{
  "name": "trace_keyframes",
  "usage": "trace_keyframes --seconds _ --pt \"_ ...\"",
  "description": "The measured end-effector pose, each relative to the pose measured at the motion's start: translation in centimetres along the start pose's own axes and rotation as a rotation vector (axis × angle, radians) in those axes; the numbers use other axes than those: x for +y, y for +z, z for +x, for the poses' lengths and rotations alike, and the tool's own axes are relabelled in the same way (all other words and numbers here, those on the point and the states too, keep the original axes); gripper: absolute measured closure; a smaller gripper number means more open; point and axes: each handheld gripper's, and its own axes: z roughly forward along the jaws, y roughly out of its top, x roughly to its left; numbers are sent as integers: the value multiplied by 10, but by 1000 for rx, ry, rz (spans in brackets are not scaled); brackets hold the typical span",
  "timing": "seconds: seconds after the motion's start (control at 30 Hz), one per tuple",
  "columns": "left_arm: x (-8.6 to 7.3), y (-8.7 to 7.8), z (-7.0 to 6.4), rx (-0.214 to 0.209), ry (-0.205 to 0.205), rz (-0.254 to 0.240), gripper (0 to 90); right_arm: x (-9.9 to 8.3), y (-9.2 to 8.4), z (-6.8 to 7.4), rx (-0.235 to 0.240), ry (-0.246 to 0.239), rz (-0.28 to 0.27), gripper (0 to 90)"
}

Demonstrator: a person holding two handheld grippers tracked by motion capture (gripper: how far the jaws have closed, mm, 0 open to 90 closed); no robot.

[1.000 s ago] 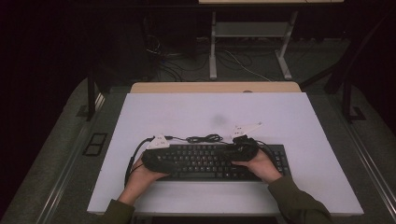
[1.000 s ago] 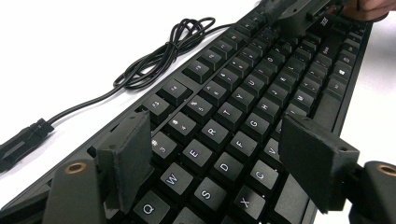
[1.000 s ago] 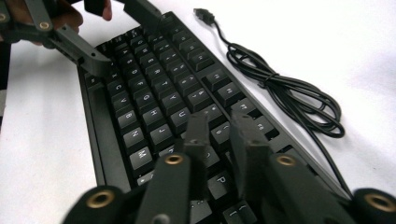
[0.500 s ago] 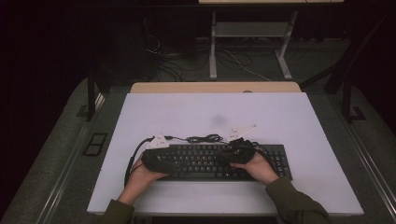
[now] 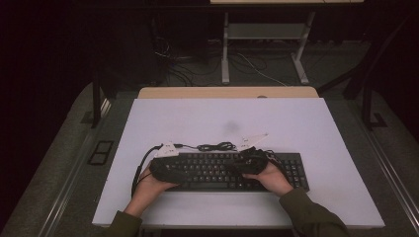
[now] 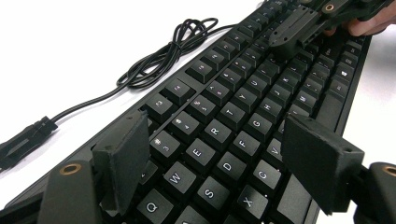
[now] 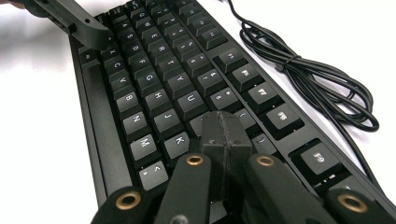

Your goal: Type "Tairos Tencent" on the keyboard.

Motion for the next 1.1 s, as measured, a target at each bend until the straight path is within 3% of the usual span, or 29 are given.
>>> trace_keyframes --seconds 0.77,1.1 --pt "0 -1 0 4 -1 -1 232 0 2 0 -10 -3 10 891" --pt "0 -1 0 5 -4 -6 232 1 -3 -1 -7 13 -18 876"
